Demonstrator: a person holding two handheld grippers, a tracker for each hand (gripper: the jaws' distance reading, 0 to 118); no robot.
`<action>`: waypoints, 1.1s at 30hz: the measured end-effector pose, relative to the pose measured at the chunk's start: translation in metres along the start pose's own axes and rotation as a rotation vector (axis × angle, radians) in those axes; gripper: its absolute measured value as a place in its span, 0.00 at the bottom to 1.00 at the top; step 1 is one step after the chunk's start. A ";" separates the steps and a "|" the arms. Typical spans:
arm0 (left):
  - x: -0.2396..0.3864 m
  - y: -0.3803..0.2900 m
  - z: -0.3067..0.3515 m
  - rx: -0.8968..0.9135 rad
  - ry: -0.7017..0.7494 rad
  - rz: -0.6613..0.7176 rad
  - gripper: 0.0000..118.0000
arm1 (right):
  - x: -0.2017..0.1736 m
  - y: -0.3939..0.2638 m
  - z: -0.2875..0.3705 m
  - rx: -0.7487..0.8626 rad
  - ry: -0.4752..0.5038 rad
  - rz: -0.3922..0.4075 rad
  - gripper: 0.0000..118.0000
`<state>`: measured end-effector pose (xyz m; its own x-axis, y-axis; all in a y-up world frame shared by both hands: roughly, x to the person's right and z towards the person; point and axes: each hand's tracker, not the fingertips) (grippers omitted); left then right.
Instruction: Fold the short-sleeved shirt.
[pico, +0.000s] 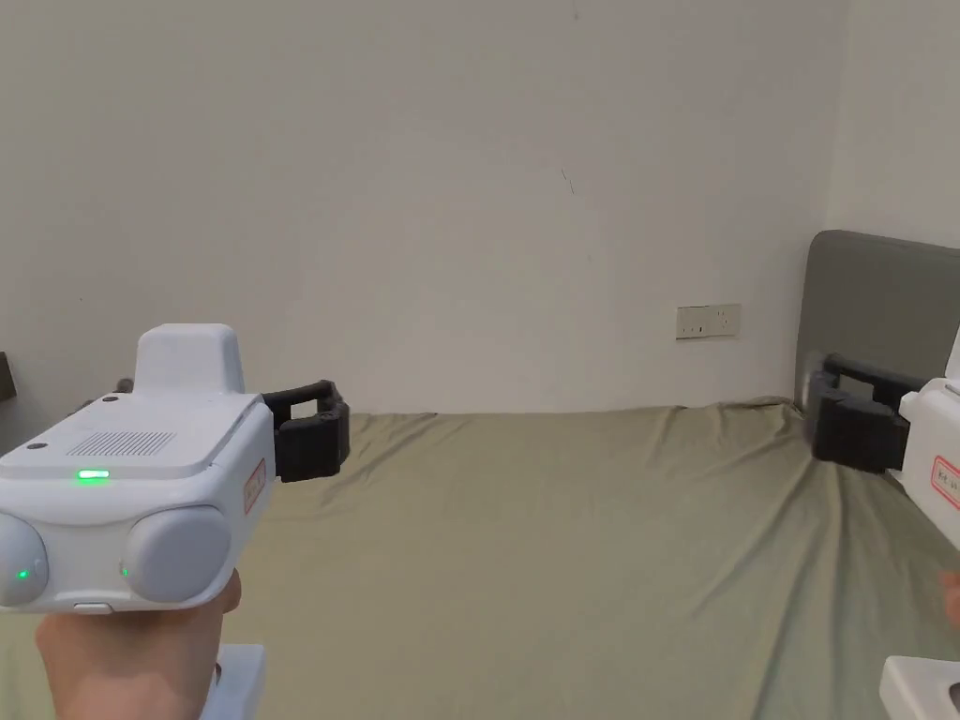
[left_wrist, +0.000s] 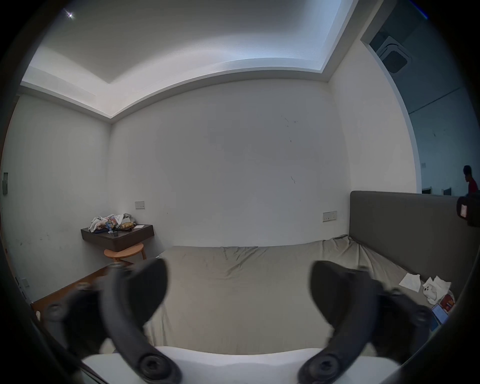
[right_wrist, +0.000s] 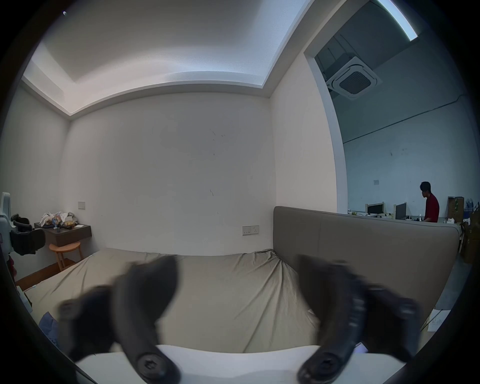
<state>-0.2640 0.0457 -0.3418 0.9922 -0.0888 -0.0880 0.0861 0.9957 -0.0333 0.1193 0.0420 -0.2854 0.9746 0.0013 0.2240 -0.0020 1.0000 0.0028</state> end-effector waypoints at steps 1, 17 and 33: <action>-0.001 0.000 0.000 -0.001 0.001 0.005 1.00 | 0.000 0.000 -0.002 -0.008 -0.006 0.004 1.00; -0.002 0.001 -0.001 0.032 -0.004 -0.006 1.00 | -0.008 0.001 0.003 0.047 -0.065 0.038 1.00; -0.004 0.001 -0.006 0.015 0.008 -0.016 1.00 | -0.008 0.004 0.000 0.050 -0.071 0.062 1.00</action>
<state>-0.2680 0.0470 -0.3472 0.9899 -0.1045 -0.0955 0.1031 0.9945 -0.0193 0.1114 0.0461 -0.2873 0.9539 0.0613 0.2937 -0.0749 0.9966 0.0350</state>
